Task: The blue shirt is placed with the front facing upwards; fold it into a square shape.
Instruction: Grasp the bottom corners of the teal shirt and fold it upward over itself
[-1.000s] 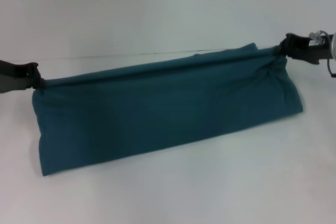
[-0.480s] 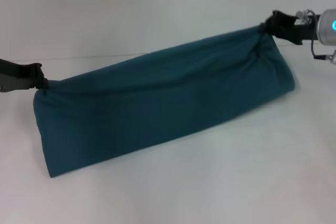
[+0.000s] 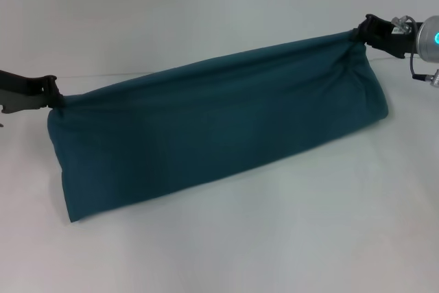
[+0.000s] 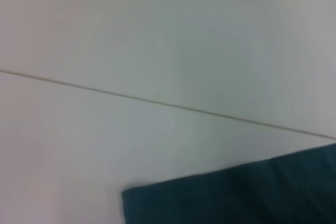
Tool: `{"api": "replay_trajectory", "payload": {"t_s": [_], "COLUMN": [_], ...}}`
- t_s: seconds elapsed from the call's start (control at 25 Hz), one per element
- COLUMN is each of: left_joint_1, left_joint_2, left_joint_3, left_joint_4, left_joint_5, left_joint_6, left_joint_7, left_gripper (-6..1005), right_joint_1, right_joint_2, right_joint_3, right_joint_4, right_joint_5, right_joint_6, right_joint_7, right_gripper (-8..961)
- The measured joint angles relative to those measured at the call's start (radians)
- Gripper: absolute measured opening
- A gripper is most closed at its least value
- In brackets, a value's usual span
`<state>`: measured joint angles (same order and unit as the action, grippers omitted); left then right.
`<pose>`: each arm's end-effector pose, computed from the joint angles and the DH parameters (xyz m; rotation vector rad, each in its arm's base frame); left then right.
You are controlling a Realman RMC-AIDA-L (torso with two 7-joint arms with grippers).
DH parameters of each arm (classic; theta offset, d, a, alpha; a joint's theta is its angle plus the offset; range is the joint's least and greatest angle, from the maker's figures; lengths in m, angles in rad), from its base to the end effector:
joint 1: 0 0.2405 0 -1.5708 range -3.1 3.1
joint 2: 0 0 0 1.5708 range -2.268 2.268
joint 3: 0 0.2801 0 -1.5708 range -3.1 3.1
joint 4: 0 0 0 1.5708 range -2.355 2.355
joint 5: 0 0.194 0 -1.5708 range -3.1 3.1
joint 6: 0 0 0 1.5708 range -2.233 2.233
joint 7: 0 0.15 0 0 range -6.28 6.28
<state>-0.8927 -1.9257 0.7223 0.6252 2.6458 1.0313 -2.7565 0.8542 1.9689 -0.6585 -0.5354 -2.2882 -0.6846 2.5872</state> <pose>-0.2649 0.4726 0.0528 -1.8603 -1.6057 -0.1691 0.2694 0.4928 0.0521 -1.6314 1.5697 0.6219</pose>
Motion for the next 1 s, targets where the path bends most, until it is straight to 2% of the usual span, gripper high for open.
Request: {"api": "replay_trajectory", "payload": {"t_s": [0.32,0.76,1.0], "left_joint_1": [0.005,0.001,0.007], "left_joint_2": [-0.013,-0.013,-0.015], "left_joint_3": [-0.004,-0.005,-0.009], "left_joint_4": [0.001,0.002,0.004], "left_joint_5": [-0.006,-0.009,-0.02], "left_joint_6": [-0.021,-0.024,-0.044], "left_joint_7": [-0.002,0.0,0.004], "left_gripper": [1,1,1], "right_joint_1": [0.001,0.009,0.01], "right_joint_2": [0.003,0.005,0.022], "right_joint_3": [-0.037,-0.04,-0.041], "right_joint_4": [0.018,0.018,0.009], "right_joint_5": [0.002,0.003,0.026], "right_joint_6": [0.062,0.073,0.134], "right_joint_7": [0.0,-0.001,-0.013], "right_gripper": [57,59,59]}}
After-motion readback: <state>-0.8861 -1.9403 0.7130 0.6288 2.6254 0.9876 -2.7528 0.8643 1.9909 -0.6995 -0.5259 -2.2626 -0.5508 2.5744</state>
